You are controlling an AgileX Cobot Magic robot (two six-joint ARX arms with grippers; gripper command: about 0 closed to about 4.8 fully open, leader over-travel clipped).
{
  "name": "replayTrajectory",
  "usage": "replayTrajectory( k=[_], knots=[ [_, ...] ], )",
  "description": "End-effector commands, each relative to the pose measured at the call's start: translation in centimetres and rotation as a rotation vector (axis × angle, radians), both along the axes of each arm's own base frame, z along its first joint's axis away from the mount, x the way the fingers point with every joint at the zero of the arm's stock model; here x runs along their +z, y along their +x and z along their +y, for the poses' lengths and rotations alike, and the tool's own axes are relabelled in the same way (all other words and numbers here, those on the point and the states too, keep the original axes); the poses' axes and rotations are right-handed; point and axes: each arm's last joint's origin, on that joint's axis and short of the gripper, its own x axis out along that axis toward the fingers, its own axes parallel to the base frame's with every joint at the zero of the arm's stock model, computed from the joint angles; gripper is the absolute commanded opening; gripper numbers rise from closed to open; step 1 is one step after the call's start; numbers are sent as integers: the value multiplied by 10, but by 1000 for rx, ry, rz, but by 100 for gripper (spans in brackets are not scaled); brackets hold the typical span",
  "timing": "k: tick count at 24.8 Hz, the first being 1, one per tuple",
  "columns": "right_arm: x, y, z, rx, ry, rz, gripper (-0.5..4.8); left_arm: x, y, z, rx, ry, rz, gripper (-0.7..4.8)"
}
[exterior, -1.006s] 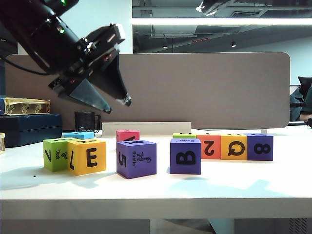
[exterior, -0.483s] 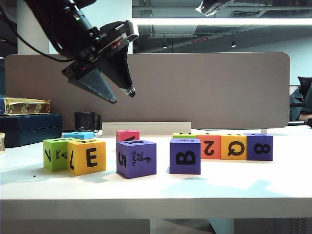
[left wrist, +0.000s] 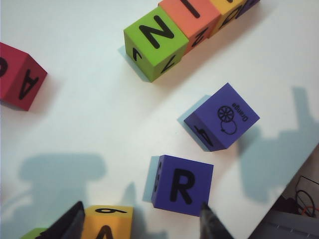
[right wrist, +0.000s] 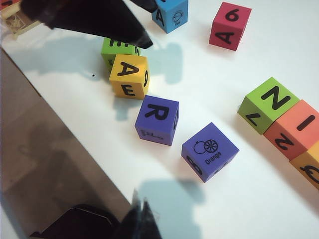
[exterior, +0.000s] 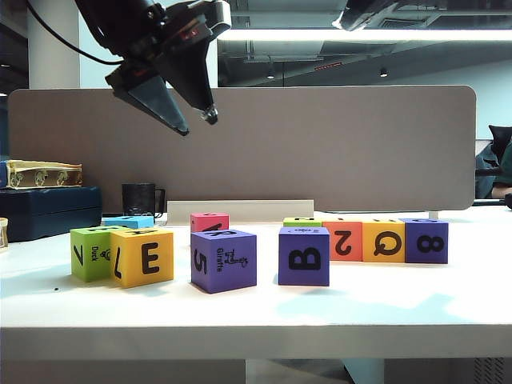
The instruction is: Select the appropriate blocks from the scattered letter blocks on the table and arrange them in a row to spell out "LEARNING".
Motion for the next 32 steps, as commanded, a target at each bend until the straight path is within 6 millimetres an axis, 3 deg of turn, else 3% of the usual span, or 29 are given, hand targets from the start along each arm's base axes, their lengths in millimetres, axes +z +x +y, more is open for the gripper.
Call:
replayTrajectory(
  k=[1, 10, 14, 17, 24, 26, 28, 32],
  knots=[
    [3, 1, 0, -20, -5, -24, -2, 3, 1, 0, -14, 17, 10, 288],
    [0, -1, -2, -23, -31, 1, -2, -38, 3, -26, -160, 125, 159, 442],
    [-1, -2, -3, -23, -45, 17, -2, -58, 2, -47, -214, 209, 164, 468],
    [-3, -3, -3, -23, -57, 31, -2, -73, 4, -57, -192, 309, 133, 468],
    [-3, -3, -4, -26, -61, 30, -2, -88, 12, -64, -184, 317, 129, 465],
    [-3, -3, -4, -35, -67, 27, -2, -91, 13, -64, -185, 321, 136, 447],
    [-3, -3, -4, -34, -67, 28, -2, -96, 14, -65, -186, 329, 149, 376],
    [-3, -3, -4, -35, -67, 26, -2, -100, 15, -66, -182, 330, 163, 357]
  ],
)
